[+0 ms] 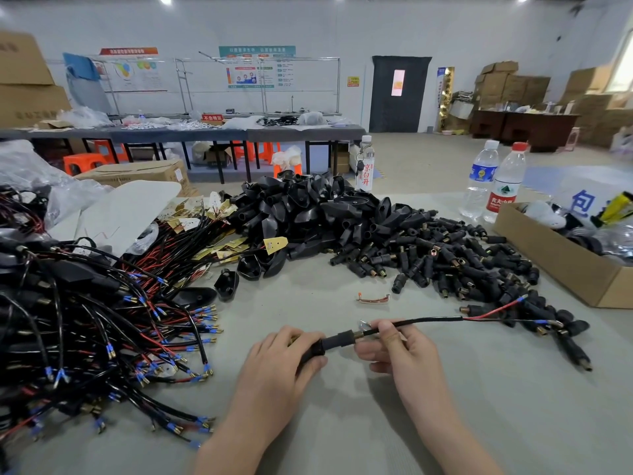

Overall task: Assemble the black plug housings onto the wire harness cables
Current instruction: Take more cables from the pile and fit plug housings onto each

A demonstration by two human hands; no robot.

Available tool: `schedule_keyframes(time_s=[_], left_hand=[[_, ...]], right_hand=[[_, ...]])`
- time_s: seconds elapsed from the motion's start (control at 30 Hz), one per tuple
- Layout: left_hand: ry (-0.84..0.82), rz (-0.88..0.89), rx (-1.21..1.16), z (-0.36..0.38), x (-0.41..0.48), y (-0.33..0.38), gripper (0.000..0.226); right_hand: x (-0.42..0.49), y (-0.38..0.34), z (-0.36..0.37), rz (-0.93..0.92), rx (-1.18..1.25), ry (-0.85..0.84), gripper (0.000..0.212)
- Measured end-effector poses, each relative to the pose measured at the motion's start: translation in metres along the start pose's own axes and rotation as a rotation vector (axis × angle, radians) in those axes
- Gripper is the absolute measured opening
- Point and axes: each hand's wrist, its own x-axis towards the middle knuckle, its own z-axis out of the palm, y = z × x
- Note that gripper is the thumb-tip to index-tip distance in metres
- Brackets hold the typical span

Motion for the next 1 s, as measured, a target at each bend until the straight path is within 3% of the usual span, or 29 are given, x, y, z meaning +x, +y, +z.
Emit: schedule_keyframes(time_s=[0.43, 1.0], left_hand=[[0.028, 0.04, -0.087, -0.0007, -0.0003, 0.0036, 0.027], [0.015, 0.063, -0.089, 0.0017, 0.0, 0.001, 0.026]], right_hand=[[-0.0001, -0.0006, -0.0001, 0.124, 0.192, -0.168, 0.011], [0.0018, 0.0054, 0.0027, 0.002, 0.097, -0.112, 0.024]])
